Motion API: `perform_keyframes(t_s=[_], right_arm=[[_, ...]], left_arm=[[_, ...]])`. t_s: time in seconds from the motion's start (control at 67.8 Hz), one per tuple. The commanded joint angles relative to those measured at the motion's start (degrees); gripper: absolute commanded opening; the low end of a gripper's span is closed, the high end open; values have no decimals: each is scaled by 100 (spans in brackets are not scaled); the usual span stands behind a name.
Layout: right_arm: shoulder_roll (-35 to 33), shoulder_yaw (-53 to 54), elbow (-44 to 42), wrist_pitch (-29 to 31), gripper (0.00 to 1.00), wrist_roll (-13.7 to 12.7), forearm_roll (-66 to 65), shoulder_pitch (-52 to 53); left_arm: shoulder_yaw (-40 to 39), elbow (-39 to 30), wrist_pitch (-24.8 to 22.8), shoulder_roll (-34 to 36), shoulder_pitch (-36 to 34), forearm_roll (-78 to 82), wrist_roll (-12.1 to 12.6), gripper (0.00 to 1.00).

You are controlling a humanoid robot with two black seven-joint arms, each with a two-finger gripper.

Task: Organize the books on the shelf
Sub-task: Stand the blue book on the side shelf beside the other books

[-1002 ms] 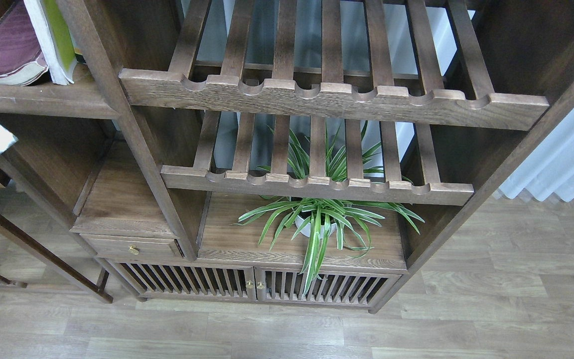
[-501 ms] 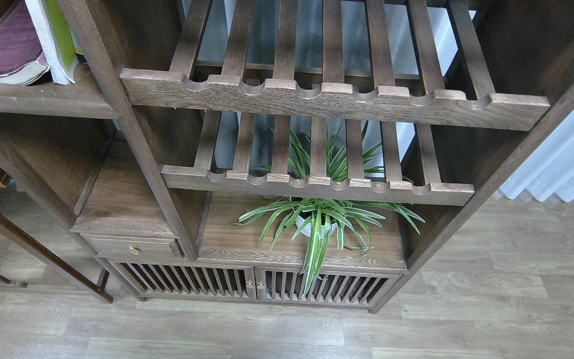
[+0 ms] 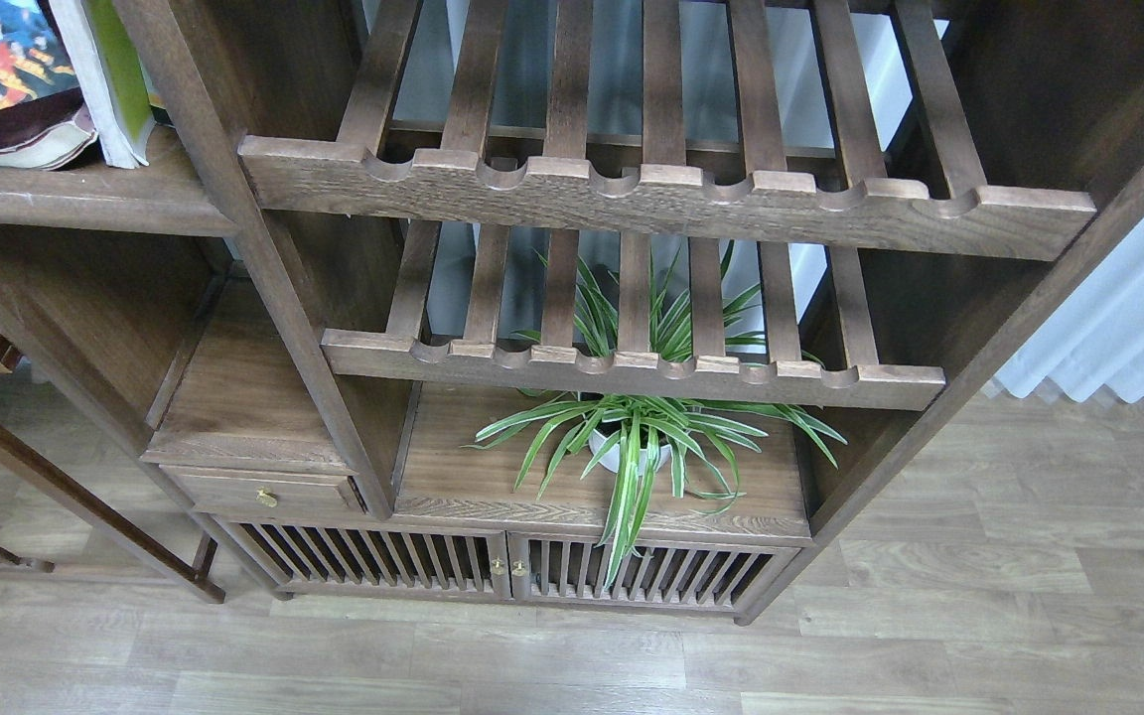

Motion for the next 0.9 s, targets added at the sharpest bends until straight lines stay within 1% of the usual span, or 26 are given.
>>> perform_keyframes(t_s=[0.0,0.147,0.31,0.324,0.575,0.722,0.781,0.811,0.84,0.884], right_arm=[[-18,-3,-9,0,98,-1,0,-41],[-26,-3,-9,0,98,-1,0,-50],[-26,-12,-18,0,98,-1,0,-67],[-18,-12,-18,0,98,-1,0,-67],[-9,-12,-18,0,98,8,0,-85],[-9,-12,-18,0,98,8,0,-155],[-18,-12,-18,0,98,8,0,-164],[-18,-12,-18,0,98,8,9,-173],[-18,-12,-18,0,98,8,0,-182],[-9,-12,-18,0,98,8,0,-208]], left_arm=[[139,281,2,30,-355,335,-3,11],[604,641,2,21,-899,371,-3,11],[868,976,2,21,-1225,389,-3,11],[1008,1089,2,-14,-1356,449,6,11],[1492,1696,2,-128,-1708,512,15,13],[1589,1899,2,-269,-1797,512,14,14],[1616,1925,2,-357,-1805,468,14,17],[1633,1943,2,-444,-1805,433,6,22],[1651,1943,2,-480,-1805,424,6,24],[1668,1934,2,-559,-1805,397,-29,26]])
